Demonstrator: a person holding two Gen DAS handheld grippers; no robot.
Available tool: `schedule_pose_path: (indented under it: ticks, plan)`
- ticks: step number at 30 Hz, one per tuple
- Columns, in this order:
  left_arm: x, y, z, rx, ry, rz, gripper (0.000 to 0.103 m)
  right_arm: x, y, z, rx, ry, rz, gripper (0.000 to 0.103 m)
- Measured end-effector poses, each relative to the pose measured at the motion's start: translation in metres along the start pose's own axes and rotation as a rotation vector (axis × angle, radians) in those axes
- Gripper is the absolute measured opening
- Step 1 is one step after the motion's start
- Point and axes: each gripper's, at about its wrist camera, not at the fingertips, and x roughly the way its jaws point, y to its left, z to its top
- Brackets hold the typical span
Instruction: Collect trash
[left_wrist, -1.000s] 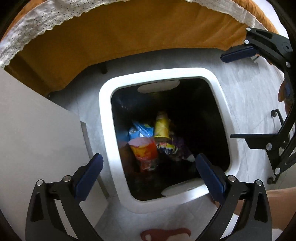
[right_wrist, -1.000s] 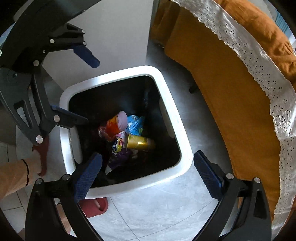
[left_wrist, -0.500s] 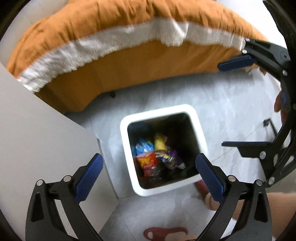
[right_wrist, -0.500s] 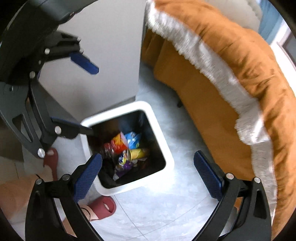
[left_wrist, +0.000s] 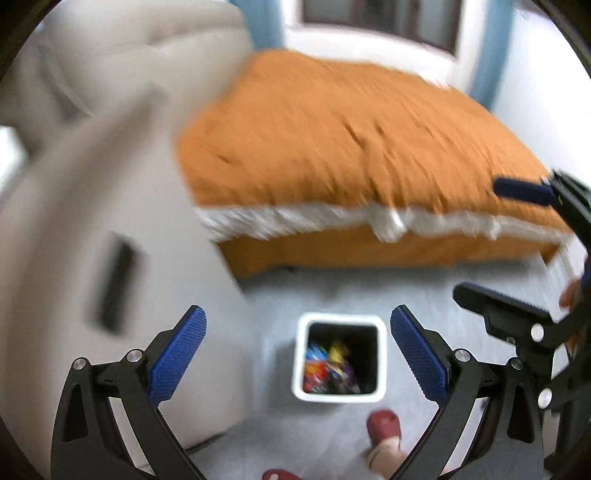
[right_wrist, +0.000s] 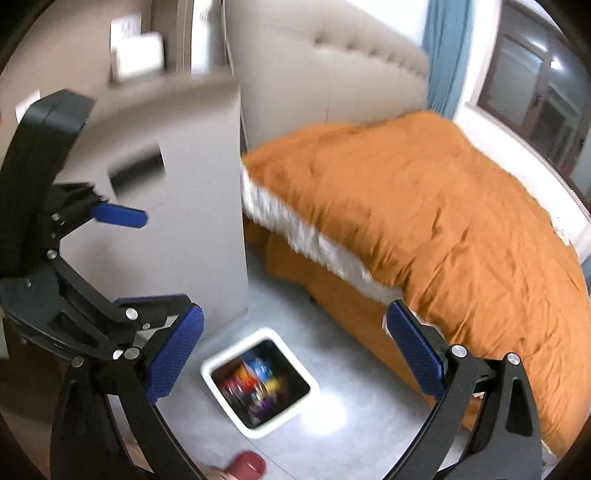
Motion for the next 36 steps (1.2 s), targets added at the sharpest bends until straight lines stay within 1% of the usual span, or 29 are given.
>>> schedule_pose_path:
  ticks: [3,6,7,8,10,13,15,18,20,22,25,28,29,33,36]
  plan:
    - [-0.056,0.02,0.013,-0.064,-0.057,0.109,0.098,-0.038,0.019,0.036,0.024,-0.099,0.005,0.099]
    - [-0.1,0.049,0.018,-0.146,-0.103,0.16,0.098,-0.062,0.038,0.063,0.082,-0.166,0.029,0.099]
    - [-0.113,0.059,0.018,-0.168,-0.116,0.179,0.098,-0.069,0.047,0.073,0.096,-0.188,0.052,0.099]
    - [-0.131,0.072,0.016,-0.189,-0.136,0.208,0.098,-0.075,0.056,0.081,0.105,-0.21,0.071,0.099]
    - [-0.153,0.091,0.014,-0.212,-0.152,0.268,0.098,-0.084,0.078,0.101,0.106,-0.242,0.103,0.099]
    - [-0.195,0.126,0.002,-0.254,-0.176,0.373,0.098,-0.094,0.112,0.128,0.095,-0.281,0.158,0.099]
    - [-0.218,0.147,-0.007,-0.289,-0.19,0.408,0.098,-0.099,0.136,0.146,0.08,-0.301,0.206,0.099]
    - [-0.256,0.179,-0.024,-0.351,-0.215,0.486,0.098,-0.11,0.166,0.166,0.065,-0.321,0.265,0.099]
    - [-0.278,0.197,-0.034,-0.394,-0.23,0.523,0.098,-0.118,0.187,0.178,0.066,-0.332,0.303,0.099]
    - [-0.299,0.217,-0.044,-0.45,-0.241,0.54,0.098,-0.125,0.208,0.189,0.071,-0.334,0.332,0.099]
    - [-0.323,0.236,-0.06,-0.515,-0.275,0.561,0.098,-0.137,0.241,0.201,0.066,-0.353,0.358,0.099]
    - [-0.342,0.256,-0.071,-0.561,-0.297,0.626,0.098,-0.143,0.267,0.211,0.045,-0.364,0.38,0.099]
    - [-0.344,0.26,-0.073,-0.566,-0.302,0.635,0.098,-0.146,0.273,0.214,0.039,-0.366,0.387,0.099]
    - [-0.358,0.277,-0.083,-0.601,-0.323,0.639,0.098,-0.151,0.294,0.224,0.02,-0.375,0.391,0.099]
    - [-0.363,0.286,-0.084,-0.614,-0.329,0.64,0.098,-0.157,0.304,0.23,-0.003,-0.4,0.354,0.099]
